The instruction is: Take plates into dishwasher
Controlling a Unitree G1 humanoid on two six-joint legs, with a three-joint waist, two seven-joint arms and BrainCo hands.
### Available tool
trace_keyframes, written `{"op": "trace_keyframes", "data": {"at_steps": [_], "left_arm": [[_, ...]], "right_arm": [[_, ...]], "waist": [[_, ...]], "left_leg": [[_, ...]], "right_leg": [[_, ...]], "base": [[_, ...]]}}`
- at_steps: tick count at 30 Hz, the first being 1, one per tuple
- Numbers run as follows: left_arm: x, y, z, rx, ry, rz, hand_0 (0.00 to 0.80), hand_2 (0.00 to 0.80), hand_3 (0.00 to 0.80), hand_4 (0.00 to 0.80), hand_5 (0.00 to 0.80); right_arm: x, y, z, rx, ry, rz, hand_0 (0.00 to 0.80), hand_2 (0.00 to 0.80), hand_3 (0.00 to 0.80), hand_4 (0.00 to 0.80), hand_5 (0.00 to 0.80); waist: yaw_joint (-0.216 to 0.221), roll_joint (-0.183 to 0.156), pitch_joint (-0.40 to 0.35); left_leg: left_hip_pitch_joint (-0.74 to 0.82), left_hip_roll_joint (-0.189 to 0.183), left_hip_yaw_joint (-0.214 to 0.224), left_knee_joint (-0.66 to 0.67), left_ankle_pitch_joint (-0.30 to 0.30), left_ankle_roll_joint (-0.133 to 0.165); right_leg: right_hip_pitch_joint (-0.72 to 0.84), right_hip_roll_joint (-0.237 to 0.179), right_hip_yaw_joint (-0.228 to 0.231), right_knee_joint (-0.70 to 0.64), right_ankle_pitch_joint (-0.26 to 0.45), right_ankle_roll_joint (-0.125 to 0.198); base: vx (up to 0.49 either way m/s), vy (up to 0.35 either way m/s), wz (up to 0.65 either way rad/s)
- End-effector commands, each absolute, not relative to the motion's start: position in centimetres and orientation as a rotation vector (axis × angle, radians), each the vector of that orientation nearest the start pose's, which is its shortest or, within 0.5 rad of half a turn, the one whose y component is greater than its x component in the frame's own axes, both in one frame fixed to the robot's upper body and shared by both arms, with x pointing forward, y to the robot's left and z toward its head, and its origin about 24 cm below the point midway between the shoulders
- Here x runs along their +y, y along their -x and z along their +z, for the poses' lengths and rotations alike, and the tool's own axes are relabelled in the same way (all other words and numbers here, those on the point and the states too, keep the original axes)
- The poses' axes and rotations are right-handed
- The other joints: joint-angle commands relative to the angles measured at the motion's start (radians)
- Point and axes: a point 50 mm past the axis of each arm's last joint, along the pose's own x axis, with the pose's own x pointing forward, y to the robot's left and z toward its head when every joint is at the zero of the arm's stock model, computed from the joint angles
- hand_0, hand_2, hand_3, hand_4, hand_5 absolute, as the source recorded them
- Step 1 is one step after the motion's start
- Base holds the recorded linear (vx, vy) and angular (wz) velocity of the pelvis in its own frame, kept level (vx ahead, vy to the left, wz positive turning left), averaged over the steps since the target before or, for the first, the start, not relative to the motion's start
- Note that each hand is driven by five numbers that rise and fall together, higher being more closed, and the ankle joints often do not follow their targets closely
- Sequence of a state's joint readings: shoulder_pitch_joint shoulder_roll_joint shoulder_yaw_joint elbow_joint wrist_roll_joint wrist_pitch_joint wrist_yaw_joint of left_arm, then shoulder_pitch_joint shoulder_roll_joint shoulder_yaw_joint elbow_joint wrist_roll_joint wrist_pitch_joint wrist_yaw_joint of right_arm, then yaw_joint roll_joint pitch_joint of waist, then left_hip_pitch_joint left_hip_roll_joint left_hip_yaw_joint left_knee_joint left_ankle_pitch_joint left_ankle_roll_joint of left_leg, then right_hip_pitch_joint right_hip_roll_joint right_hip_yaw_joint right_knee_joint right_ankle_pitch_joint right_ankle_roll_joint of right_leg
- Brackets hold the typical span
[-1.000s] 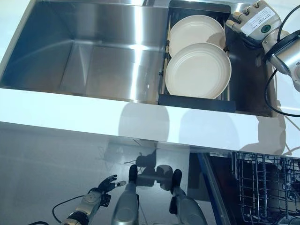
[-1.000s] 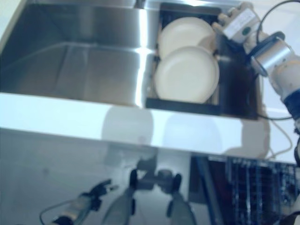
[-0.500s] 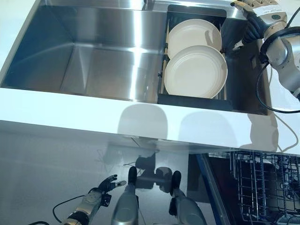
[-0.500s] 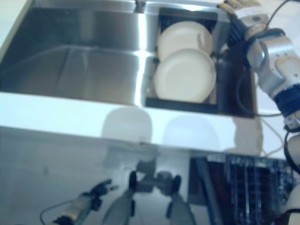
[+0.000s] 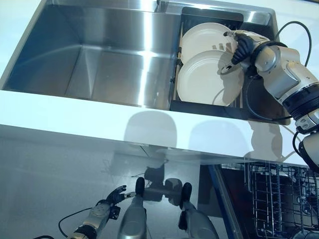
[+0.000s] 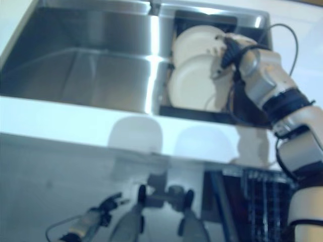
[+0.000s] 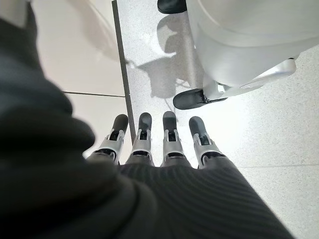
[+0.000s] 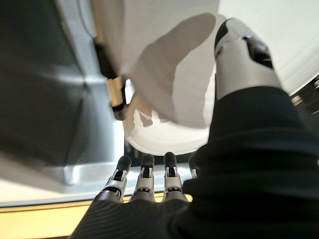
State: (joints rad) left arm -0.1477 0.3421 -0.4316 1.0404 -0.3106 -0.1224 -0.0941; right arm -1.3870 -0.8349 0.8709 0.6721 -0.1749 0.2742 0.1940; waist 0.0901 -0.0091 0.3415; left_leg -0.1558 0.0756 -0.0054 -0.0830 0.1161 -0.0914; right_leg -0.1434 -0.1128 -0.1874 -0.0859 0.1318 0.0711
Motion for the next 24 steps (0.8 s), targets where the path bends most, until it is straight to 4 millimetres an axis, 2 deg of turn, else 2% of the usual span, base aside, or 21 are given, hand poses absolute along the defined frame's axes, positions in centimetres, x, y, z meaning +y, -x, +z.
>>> {"op": "trace_keyframes", "data": {"at_steps": [1, 7, 16, 20, 24], "left_arm": [[21.4, -19.4, -11.8, 0.811, -0.242, -0.169, 0.000, 0.000, 0.000, 0.000, 0.000], [21.7, -19.6, -11.6, 0.808, -0.245, -0.157, 0.000, 0.000, 0.000, 0.000, 0.000], [21.9, -19.9, -11.3, 0.795, -0.240, -0.153, 0.000, 0.000, 0.000, 0.000, 0.000], [22.0, -19.9, -11.2, 0.788, -0.233, -0.152, 0.000, 0.000, 0.000, 0.000, 0.000], [22.2, -20.0, -11.1, 0.784, -0.236, -0.155, 0.000, 0.000, 0.000, 0.000, 0.000]], "right_arm": [[-20.0, -39.1, 36.1, -0.172, 1.476, -0.155, 0.000, 0.000, 0.000, 0.000, 0.000], [-18.5, -39.2, 36.3, -0.174, 1.535, -0.117, 0.000, 0.000, 0.000, 0.000, 0.000], [-17.8, -39.6, 35.9, -0.094, 1.626, -0.086, 0.000, 0.000, 0.000, 0.000, 0.000], [-18.6, -39.9, 34.8, 0.048, 1.634, -0.045, 0.000, 0.000, 0.000, 0.000, 0.000], [-20.2, -40.2, 33.2, 0.217, 1.594, -0.009, 0.000, 0.000, 0.000, 0.000, 0.000]], "waist": [[0.030, -0.068, 0.024], [0.042, -0.083, 0.031], [0.062, -0.088, 0.054], [0.069, -0.089, 0.063], [0.073, -0.090, 0.072]], "left_leg": [[-0.030, -0.007, 0.009, -0.004, -0.015, 0.009], [-0.033, -0.005, 0.003, -0.004, -0.012, 0.011], [-0.041, -0.003, 0.000, -0.004, -0.006, 0.012], [-0.045, -0.004, 0.000, -0.004, -0.002, 0.012], [-0.045, -0.004, 0.001, -0.004, -0.001, 0.013]], "right_leg": [[-0.010, -0.079, -0.023, 0.009, 0.019, 0.072], [-0.009, -0.077, -0.034, 0.012, 0.019, 0.073], [-0.011, -0.079, -0.045, 0.012, 0.026, 0.075], [-0.013, -0.082, -0.051, 0.011, 0.029, 0.075], [-0.014, -0.084, -0.052, 0.011, 0.032, 0.076]], "base": [[0.000, 0.000, 0.00], [0.020, -0.007, 0.05], [0.001, 0.000, 0.01], [0.003, 0.006, 0.05], [0.000, 0.000, 0.00]]}}
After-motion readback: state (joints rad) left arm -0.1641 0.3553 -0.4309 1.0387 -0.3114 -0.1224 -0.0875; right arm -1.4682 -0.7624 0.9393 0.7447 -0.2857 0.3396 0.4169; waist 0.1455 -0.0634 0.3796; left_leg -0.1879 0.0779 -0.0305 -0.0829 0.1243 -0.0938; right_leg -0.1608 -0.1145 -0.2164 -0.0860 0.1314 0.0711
